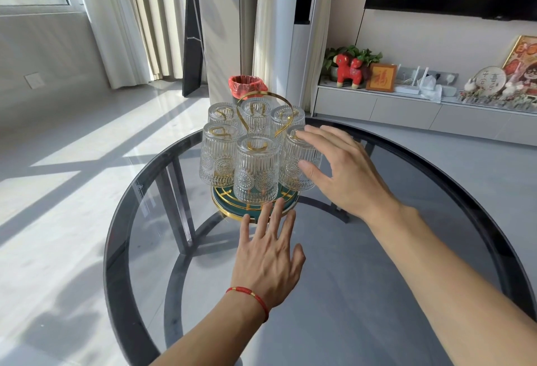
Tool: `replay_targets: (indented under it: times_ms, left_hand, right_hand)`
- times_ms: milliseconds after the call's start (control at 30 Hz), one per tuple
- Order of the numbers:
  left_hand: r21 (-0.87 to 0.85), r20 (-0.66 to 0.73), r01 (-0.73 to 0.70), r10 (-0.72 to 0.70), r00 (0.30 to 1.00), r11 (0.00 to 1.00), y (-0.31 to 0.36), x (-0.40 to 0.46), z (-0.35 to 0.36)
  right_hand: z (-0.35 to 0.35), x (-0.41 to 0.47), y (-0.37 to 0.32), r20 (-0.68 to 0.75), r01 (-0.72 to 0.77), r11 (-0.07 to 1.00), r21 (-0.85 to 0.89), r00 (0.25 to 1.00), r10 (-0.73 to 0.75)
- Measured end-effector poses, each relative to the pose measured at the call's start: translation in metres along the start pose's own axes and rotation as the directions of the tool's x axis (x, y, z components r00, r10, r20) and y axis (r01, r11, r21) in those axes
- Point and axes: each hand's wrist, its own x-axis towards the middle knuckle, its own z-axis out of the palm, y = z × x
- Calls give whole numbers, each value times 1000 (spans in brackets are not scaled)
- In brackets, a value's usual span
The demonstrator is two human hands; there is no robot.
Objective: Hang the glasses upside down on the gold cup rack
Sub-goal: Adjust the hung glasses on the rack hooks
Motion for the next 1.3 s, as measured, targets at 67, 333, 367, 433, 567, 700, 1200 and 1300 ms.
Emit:
replay_targets:
  times_ms: [67,333,367,433,567,700,1200,1300]
  left_hand:
    - [2,1,0,0,1000,1000,0,0,0]
    - [1,-4,4,-4,1000,1000,0,0,-1]
    - [1,-5,5,-5,1000,1000,0,0,0]
    - [-2,-6,6,-6,1000,1000,1,0,0]
    - [-13,-10,6,-6,1000,1000,0,0,-1]
    - [-26,-15,11,-12,1000,1000,-1,0,0]
    - [-38,-62,5,-7,998,999,0,0,-1]
    - [-39,-70,6,-8,998,999,0,0,-1]
  right_hand:
    - [1,0,0,4,2,1000,8,1000,-2]
    - [-5,4,-5,-3,-29,994,101,1000,30]
    - [-7,6,-6,-23,-46,990,137,998,50]
    - [-14,16,-7,-54,-98,973,210,992,111]
    - [-23,56,0,103,-287,890,354,958,268]
    - [-17,90,21,302,-397,808,436,910,284]
    - [-2,99,40,274,-379,871,314,914,299]
    - [-3,100,38,271,-374,881,289,915,299]
